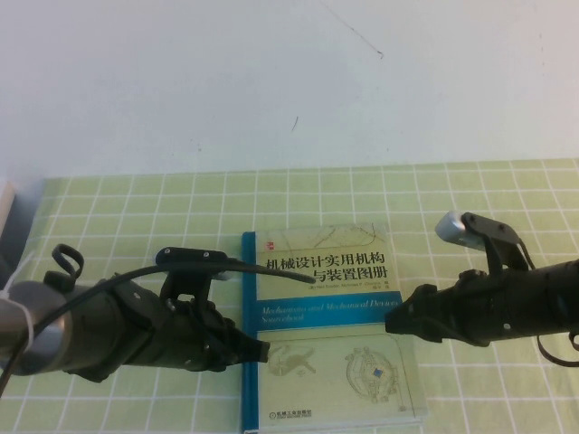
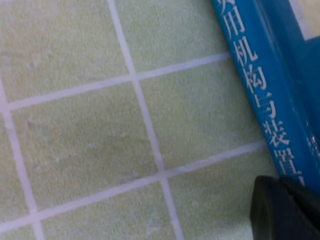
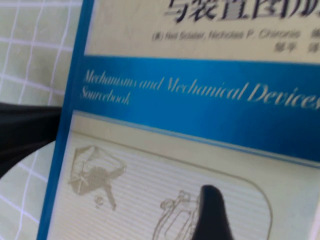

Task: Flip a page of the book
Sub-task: Open the closed book

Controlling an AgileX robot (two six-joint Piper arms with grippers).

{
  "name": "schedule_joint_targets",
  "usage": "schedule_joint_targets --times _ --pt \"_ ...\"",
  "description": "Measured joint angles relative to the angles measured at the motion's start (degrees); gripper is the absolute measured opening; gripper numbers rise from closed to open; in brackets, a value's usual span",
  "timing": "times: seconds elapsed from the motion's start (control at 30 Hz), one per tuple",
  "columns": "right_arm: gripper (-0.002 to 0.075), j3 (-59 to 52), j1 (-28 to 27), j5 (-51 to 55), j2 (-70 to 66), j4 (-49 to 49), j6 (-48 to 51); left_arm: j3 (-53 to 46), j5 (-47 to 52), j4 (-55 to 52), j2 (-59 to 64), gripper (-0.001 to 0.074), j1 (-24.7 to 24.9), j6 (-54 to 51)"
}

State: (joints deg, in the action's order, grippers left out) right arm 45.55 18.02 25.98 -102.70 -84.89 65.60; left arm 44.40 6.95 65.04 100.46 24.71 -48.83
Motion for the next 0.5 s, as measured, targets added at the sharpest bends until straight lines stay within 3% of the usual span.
schedule_joint_targets --times 0.5 --pt "0.044 0.1 -1.2 6.6 -5.7 -11.2 12.3 1.7 -3.1 0.1 0.3 -0.0004 0.2 -0.5"
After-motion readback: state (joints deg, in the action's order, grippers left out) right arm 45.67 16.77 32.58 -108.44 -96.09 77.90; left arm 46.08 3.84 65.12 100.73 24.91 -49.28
